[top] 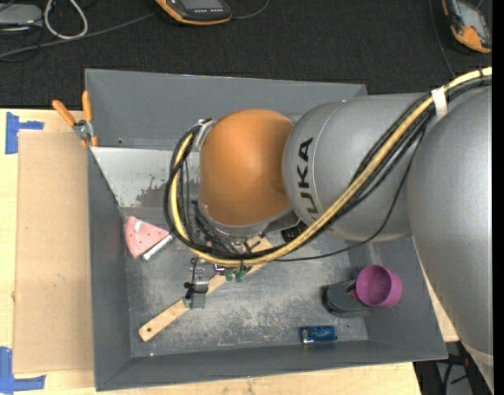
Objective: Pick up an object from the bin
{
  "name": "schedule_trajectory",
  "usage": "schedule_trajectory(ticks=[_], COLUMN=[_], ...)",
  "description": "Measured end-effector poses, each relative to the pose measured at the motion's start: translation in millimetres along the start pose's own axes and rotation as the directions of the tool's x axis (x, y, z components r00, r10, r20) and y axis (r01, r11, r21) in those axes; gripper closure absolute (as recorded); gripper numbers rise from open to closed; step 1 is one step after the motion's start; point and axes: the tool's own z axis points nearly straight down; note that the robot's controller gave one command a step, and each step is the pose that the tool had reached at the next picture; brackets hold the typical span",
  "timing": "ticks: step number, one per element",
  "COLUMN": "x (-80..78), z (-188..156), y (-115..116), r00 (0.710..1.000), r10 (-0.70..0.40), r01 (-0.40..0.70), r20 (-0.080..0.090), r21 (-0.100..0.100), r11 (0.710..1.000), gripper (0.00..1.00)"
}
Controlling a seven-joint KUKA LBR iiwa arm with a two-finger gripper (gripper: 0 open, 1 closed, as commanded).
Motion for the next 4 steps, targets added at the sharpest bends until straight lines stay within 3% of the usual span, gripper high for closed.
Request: schedule_trajectory(ticks=[1, 2, 3, 4], x=[-1.9, 7.6, 40.0, 38.3], z=[-5, 28, 73, 102], y=[-1, 1, -5, 7], r00=[1.000, 0.996, 0.998, 0.991], r10=[0.004, -0.087, -0.059, -0.135], r01=[-0.004, 0.087, 0.059, 0.135], r20=[0.007, 0.015, 0.005, 0.002], r21=[-0.001, -0.002, -0.001, -0.001], r11=[1.000, 0.996, 0.998, 0.991], gripper=[0.00, 0.00, 0.00, 1.00])
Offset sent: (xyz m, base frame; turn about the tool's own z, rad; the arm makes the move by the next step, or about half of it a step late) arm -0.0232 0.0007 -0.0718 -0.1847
